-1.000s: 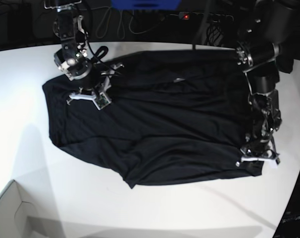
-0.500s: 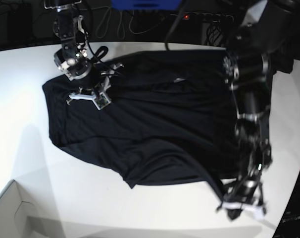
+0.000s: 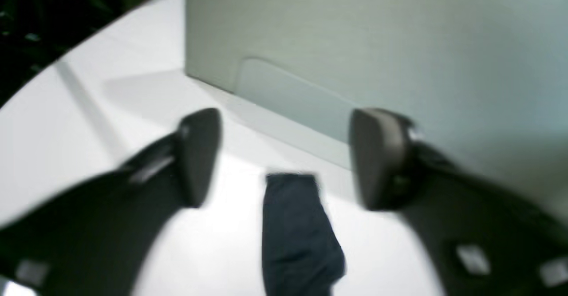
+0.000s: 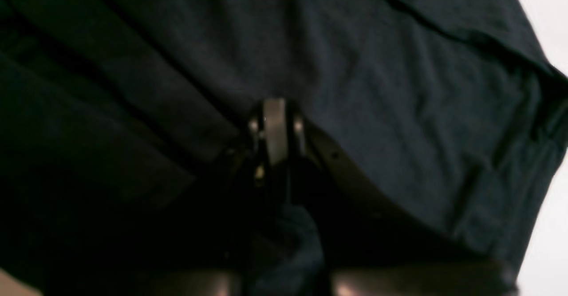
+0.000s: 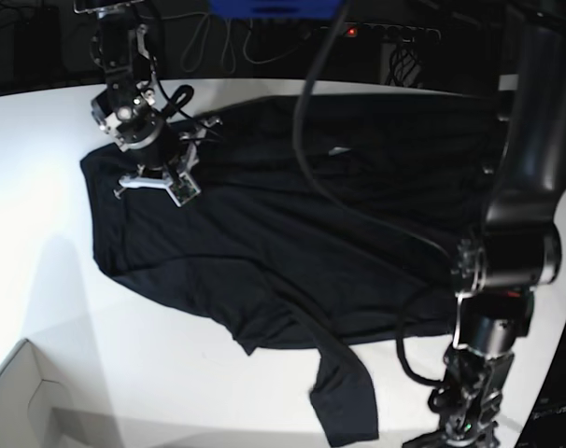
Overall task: Layout the t-shirt on the table in an organized manner, then fold the t-shirt properly
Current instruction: 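Release the cloth and move the left gripper back over the shirt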
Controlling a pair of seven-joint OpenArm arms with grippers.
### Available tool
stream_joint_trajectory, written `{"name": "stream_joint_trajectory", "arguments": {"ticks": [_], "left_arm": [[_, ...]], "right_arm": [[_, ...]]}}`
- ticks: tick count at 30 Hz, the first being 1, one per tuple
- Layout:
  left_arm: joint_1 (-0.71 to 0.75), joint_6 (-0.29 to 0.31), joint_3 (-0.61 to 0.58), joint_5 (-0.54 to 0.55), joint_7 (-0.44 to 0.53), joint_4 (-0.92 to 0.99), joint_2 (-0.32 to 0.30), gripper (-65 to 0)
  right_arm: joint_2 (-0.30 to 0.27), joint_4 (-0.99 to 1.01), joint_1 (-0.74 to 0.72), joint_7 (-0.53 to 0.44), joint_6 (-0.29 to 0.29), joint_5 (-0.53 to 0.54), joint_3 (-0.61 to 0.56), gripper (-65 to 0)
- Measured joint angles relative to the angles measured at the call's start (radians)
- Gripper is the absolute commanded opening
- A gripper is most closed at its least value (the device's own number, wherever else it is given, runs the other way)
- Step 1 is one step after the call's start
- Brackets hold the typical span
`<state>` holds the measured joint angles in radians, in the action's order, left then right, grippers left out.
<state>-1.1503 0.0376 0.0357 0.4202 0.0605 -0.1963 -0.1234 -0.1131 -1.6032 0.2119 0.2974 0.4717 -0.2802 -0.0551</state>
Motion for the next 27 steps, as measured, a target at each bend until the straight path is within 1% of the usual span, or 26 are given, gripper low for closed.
{"name": "stream_joint_trajectory", "arguments": {"ticks": [2,3,5,6,8,11,13,15,17,18,19,20,23,26,27], "left_arm": [[0.063,0.005,0.0,0.013,0.002,-0.066,-0.026,0.0],[0.101,0.002,0.0,0.031,0.004,-0.099,-0.041,0.0],[0.2,-0.005,0.0,0.08,-0.027,-0.183,-0.068,0.0],[0.267,-0.002,0.0,0.111,-0.074,-0.239,-0.083,0.0],[0.38,-0.018,0.0,0.172,-0.169,-0.351,-0.104,0.0],[0.558,-0.017,-0.005,0.237,-0.237,-0.552,-0.115,0.0],[0.652,-0.009,-0.006,0.257,-0.244,-0.684,-0.117,0.0],[0.742,0.0,-0.006,0.274,-0.235,-0.775,-0.12,0.0],[0.827,0.008,-0.005,0.268,-0.226,-0.795,-0.123,0.0],[0.863,-0.008,-0.005,0.269,-0.238,-0.791,-0.124,0.0],[0.904,-0.011,-0.005,0.263,-0.241,-0.786,-0.123,0.0],[0.94,0.014,-0.006,0.241,-0.178,-0.787,-0.123,0.0],[0.968,0.02,-0.004,0.258,-0.193,-0.795,-0.137,0.0],[0.984,0.044,-0.005,0.257,-0.153,-0.764,-0.156,0.0],[0.985,0.052,-0.005,0.257,-0.129,-0.745,-0.16,0.0]], "right_arm": [[0.0,-0.013,-0.003,0.006,0.0,0.0,0.0,-65.0],[0.0,-0.019,-0.006,0.006,0.0,0.0,0.0,-65.0],[0.0,-0.02,-0.01,0.008,0.0,0.0,0.0,-65.0],[0.0,-0.02,-0.009,0.006,0.0,0.001,0.0,-65.0],[0.0,-0.021,-0.014,0.007,0.002,0.003,-0.001,-65.0],[0.0,-0.021,-0.031,0.007,0.002,0.004,-0.001,-64.3],[0.0,-0.022,-0.046,0.005,0.001,0.004,-0.002,-60.1],[0.0,-0.022,-0.064,0.005,0.003,0.003,-0.002,-54.0],[0.008,-0.022,-0.087,0.01,0.001,0.002,-0.001,-47.8],[0.014,-0.022,-0.101,0.01,0.002,0.003,0.0,-45.2],[0.019,-0.019,-0.119,0.011,0.003,0.002,0.0,-42.7],[0.023,-0.016,-0.138,0.01,0.003,0.003,-0.004,-40.6],[0.028,0.003,-0.198,-0.01,0.0,0.008,-0.004,-37.9],[0.047,0.087,-0.253,0.013,0.0,0.0,0.0,-38.0],[0.047,0.117,-0.265,-0.002,0.0,0.008,0.0,-38.0]]}}
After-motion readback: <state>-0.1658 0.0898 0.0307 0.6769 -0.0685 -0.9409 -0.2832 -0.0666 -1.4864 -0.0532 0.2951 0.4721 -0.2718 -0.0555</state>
